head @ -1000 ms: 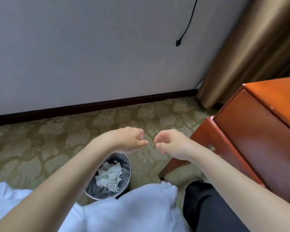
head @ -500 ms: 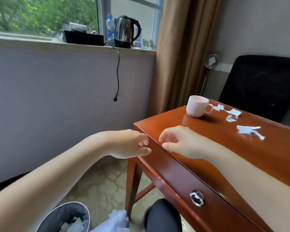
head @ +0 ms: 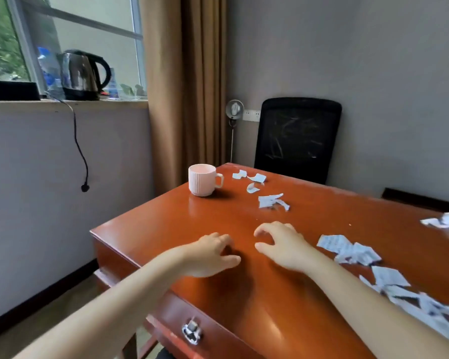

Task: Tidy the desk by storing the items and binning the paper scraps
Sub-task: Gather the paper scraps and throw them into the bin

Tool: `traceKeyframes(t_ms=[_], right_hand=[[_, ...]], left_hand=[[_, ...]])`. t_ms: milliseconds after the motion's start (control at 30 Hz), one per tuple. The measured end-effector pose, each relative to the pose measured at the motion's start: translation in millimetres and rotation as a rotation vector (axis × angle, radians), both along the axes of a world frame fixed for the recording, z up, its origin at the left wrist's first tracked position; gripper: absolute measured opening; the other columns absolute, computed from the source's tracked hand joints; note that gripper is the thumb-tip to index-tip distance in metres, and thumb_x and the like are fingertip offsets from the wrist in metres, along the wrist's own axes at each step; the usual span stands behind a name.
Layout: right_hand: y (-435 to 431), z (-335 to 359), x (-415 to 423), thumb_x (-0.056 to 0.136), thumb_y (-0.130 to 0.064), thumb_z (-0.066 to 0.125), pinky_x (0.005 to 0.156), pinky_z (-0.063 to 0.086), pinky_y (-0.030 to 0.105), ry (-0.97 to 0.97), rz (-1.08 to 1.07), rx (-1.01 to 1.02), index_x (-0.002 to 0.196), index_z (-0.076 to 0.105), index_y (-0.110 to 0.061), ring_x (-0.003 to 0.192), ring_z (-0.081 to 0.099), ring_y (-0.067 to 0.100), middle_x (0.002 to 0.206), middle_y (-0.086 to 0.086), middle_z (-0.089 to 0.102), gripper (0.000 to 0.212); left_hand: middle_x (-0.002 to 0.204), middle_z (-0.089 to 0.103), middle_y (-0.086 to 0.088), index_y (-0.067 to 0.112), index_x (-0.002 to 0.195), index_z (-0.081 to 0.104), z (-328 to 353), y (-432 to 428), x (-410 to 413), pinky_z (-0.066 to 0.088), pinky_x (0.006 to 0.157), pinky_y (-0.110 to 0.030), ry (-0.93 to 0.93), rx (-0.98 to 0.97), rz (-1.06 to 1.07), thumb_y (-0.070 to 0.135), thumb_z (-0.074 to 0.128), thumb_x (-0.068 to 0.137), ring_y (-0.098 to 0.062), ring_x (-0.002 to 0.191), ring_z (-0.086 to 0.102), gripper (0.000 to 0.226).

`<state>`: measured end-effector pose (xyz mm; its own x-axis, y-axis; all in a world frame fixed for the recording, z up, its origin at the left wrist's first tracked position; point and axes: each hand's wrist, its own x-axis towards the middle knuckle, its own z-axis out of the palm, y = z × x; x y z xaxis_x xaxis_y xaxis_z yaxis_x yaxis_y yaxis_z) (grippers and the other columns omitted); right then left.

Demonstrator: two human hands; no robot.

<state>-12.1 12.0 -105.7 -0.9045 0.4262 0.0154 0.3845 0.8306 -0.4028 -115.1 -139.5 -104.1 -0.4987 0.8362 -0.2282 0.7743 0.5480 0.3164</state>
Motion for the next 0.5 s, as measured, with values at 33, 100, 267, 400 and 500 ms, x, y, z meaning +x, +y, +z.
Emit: traceKeyframes(t_ms=[33,100,267,400,500], right_hand=[[9,-9,-2,0.095,-0.040,0.048,0.109,0.035,0.038,0.011,-0.068,0.025,0.132,0.043,-0.032,0.133,0.036,0.019,0.144,-0.004,0.039,0.038],[26,-26,-8,0.096,-0.043,0.044,0.113,0.027,0.040,0.053,-0.181,0.060,0.141,0.030,-0.029,0.140,0.025,0.021,0.152,-0.002,0.027,0.050],[63,-39,-39,0.096,-0.042,0.043,0.115,0.026,0.038,0.235,-0.298,0.120,0.147,0.021,-0.024,0.144,0.017,0.024,0.157,0.003,0.017,0.059],[88,-39,-71,0.095,-0.046,0.044,0.115,0.025,0.039,0.244,-0.302,0.105,0.147,0.021,-0.022,0.144,0.016,0.024,0.157,0.005,0.017,0.061],[105,-42,-95,0.092,-0.050,0.047,0.114,0.024,0.039,0.244,-0.271,0.106,0.147,0.022,-0.024,0.143,0.017,0.023,0.156,0.003,0.019,0.065]], left_hand=[[0.147,0.033,-0.001,0.026,0.141,0.032,-11,12,0,0.029,0.113,-0.039,0.016,0.039,0.023,0.050,0.040,0.094,-0.021,0.135,0.032,0.053],[0.151,0.027,0.003,0.027,0.143,0.030,-27,33,0,0.022,0.116,-0.037,0.114,0.135,0.047,0.049,0.039,0.095,-0.019,0.140,0.024,0.054],[0.149,0.032,0.006,0.029,0.139,0.035,-39,78,-17,0.021,0.116,-0.035,0.217,0.287,0.076,0.045,0.038,0.096,-0.015,0.139,0.027,0.047],[0.145,0.036,0.003,0.026,0.136,0.039,-41,114,-41,0.026,0.112,-0.035,0.242,0.328,0.113,0.040,0.037,0.097,-0.017,0.135,0.032,0.042],[0.145,0.035,-0.001,0.021,0.136,0.038,-44,140,-65,0.027,0.112,-0.036,0.267,0.361,0.201,0.035,0.035,0.098,-0.020,0.134,0.033,0.041]])
